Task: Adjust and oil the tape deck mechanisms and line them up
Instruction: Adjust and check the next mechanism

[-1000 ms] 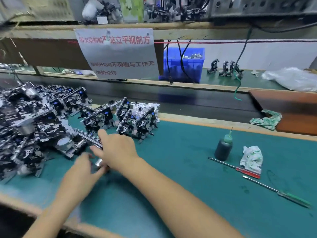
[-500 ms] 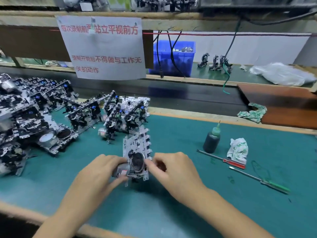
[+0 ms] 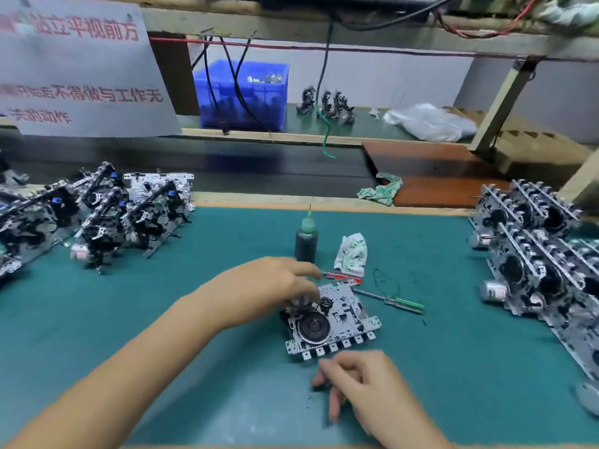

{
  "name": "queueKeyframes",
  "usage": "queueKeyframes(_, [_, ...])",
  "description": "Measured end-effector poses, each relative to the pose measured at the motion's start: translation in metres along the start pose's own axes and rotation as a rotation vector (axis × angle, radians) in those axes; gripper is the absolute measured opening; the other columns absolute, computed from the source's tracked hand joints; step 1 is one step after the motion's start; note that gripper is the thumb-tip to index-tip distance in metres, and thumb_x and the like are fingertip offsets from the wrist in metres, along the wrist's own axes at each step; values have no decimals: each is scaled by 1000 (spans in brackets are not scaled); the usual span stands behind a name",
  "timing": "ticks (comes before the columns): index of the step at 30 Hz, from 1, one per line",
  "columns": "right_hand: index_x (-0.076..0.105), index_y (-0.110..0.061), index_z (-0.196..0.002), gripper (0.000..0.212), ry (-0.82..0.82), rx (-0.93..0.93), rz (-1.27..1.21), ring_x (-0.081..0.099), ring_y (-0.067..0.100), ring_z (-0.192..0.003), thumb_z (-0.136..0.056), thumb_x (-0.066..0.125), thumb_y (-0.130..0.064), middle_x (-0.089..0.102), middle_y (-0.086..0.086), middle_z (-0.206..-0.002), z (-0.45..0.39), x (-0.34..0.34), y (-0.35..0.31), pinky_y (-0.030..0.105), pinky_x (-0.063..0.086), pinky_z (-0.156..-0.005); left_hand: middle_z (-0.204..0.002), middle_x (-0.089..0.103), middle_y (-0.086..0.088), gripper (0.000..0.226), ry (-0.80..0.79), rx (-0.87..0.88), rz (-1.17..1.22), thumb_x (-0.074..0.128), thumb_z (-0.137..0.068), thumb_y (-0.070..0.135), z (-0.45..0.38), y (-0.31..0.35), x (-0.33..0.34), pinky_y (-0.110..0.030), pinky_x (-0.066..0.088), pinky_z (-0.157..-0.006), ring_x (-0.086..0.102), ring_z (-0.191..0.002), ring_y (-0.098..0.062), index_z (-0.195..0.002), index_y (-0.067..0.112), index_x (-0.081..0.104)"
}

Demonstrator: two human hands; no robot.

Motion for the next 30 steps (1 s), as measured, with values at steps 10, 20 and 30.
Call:
queueKeyframes(10, [48, -14, -59, 53, 578, -157, 488, 51, 28, -58, -89, 35, -56, 50, 2, -48, -39, -99, -9, 38, 42, -58, -138, 44, 16, 81, 197, -370, 878, 80, -68, 44, 42, -29, 36, -15, 36, -102, 43, -124, 5, -134, 40, 33])
queueKeyframes(20, [48, -14, -62, 52, 634, -86, 597, 54, 36, -69, -94, 33, -53, 60, 7, -63, -43, -88, 10, 37, 44, -62, -137, 32, 41, 113, 241, -331, 679, 85, -55, 42, 34, -11, 53, -4, 29, -100, 35, -128, 12, -140, 58, 12])
queueKeyframes(30, [42, -12, -51, 59, 477, -152, 564, 43, 22, -50, -90, 32, -56, 40, 3, -44, -44, -73, 4, 32, 37, -55, -141, 27, 37, 120, 147, -319, 738, 85, -54, 39, 37, -16, 56, -11, 27, -106, 30, -133, 8, -141, 59, 6])
Point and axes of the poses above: each hand's wrist, its own z-axis away from the middle knuckle, its own x-axis out of the palm, y = z × x, the point moved 7 cm from there along -z, towards the middle knuckle
